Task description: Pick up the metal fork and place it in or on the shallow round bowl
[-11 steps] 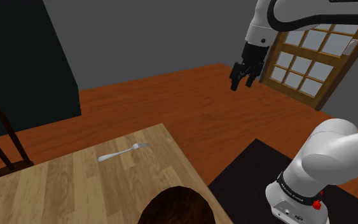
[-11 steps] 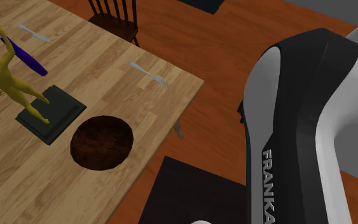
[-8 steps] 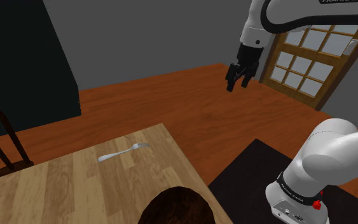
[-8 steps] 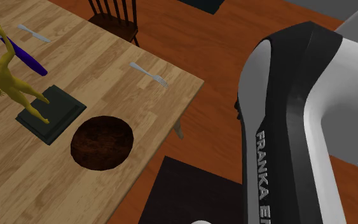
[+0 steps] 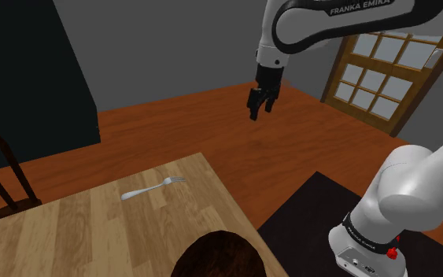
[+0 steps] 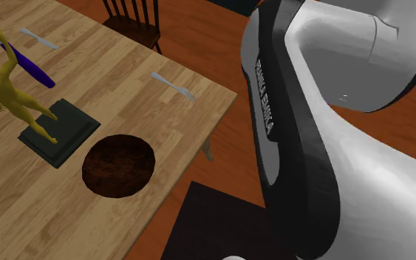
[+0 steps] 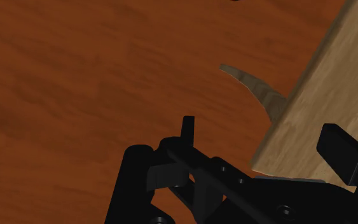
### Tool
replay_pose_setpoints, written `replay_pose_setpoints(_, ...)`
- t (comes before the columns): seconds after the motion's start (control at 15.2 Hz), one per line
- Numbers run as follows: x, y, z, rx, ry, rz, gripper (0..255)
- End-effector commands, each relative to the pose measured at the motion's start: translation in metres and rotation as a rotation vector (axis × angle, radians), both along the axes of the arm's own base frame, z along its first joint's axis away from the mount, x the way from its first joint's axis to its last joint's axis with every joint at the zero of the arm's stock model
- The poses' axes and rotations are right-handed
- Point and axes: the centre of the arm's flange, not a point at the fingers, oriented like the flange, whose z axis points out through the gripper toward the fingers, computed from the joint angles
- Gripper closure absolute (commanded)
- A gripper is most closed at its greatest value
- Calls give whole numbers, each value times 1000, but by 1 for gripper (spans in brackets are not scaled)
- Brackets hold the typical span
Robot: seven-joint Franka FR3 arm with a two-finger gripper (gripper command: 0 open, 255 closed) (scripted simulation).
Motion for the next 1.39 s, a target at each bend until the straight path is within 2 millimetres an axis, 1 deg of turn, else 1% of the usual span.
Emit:
replay_pose_setpoints(0.0, 19, 18, -11, -3, 7, 60, 0)
replay_pose_setpoints(0.33, 61, 69, -35, -12, 23, 204, 0)
replay_pose_setpoints(0.66, 95, 125, -60, -20, 39, 348, 0)
replay_pose_setpoints(0.99, 120, 185, -86, -29, 56, 493, 0)
replay_pose_setpoints(1.32, 136, 247, -113, -38, 72, 637, 0)
